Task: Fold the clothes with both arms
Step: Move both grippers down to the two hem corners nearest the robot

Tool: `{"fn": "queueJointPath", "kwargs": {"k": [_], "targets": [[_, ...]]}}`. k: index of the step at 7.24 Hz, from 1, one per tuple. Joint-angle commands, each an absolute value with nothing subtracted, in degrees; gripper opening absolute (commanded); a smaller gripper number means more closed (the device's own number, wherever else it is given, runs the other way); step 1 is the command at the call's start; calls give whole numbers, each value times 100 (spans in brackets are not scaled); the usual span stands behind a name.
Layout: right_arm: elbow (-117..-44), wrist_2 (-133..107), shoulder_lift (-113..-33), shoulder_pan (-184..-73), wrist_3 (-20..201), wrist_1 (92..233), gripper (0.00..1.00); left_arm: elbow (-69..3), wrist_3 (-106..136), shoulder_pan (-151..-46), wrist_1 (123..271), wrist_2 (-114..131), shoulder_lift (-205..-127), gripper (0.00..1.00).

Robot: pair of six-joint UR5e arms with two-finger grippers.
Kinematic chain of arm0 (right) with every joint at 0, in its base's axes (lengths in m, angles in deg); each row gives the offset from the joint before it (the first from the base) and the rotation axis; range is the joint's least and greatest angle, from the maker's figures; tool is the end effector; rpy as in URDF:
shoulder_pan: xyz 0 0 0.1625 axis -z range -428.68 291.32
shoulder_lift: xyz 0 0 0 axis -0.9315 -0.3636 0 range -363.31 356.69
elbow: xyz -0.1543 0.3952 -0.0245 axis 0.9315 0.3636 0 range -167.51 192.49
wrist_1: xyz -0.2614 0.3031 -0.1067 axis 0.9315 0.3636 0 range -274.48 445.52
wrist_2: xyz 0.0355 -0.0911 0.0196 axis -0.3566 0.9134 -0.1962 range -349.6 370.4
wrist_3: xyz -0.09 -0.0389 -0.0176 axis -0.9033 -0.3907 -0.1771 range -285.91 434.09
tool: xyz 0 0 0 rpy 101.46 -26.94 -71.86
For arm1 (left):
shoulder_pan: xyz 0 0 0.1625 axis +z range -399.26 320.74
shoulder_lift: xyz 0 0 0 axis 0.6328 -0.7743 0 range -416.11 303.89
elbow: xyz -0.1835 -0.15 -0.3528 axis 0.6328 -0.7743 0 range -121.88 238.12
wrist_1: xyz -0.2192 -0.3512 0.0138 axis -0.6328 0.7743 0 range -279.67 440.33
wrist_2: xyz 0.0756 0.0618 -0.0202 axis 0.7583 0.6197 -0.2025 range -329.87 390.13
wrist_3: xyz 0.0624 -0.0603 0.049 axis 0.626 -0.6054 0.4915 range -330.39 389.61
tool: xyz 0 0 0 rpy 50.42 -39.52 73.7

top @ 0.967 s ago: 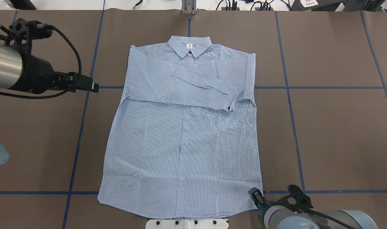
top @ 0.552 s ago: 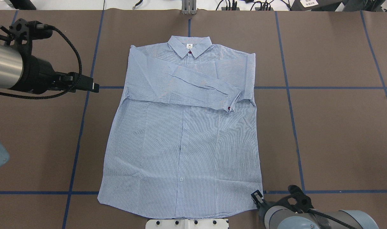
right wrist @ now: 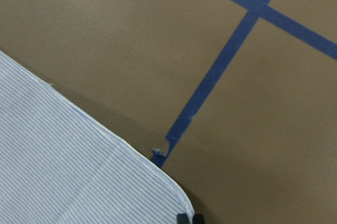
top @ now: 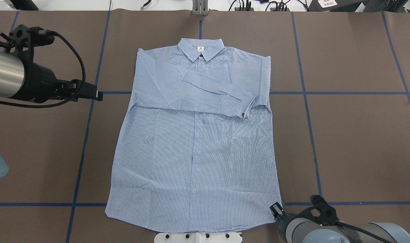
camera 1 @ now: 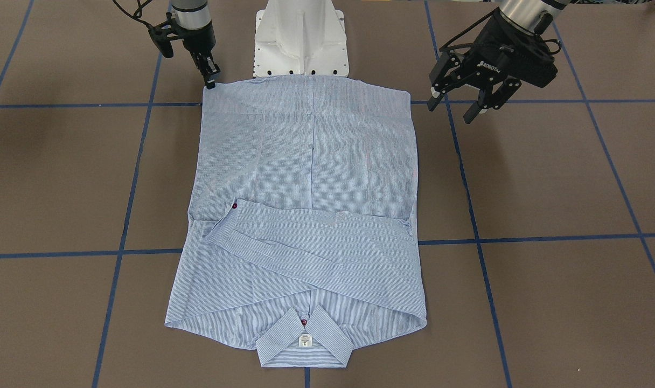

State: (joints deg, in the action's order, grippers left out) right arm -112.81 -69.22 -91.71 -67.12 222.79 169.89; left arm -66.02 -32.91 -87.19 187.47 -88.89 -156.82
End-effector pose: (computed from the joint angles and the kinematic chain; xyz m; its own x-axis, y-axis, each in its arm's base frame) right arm -0.4691 -0.1387 0.3567 0.3016 0.8326 0.4646 -0.6788 0.5297 -0.5086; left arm 0.2591 -0.4138 0.2563 0.4463 0.1077 -0.8884 0.1762 0.9627 0.2053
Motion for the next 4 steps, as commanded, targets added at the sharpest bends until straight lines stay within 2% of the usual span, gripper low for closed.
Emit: {"fn": "queueJointPath", "kwargs": {"k": [1,4], "targets": [[-11573,-6922,-9505,-6710,22271,17007,0,-6729,-4160,-8158,18790,-8452,-15429,82],[-11601,-6914,-9542,-6648,22271,17007,0,-7089,-6331,-6050,18799,-7465,-14894,82]]}}
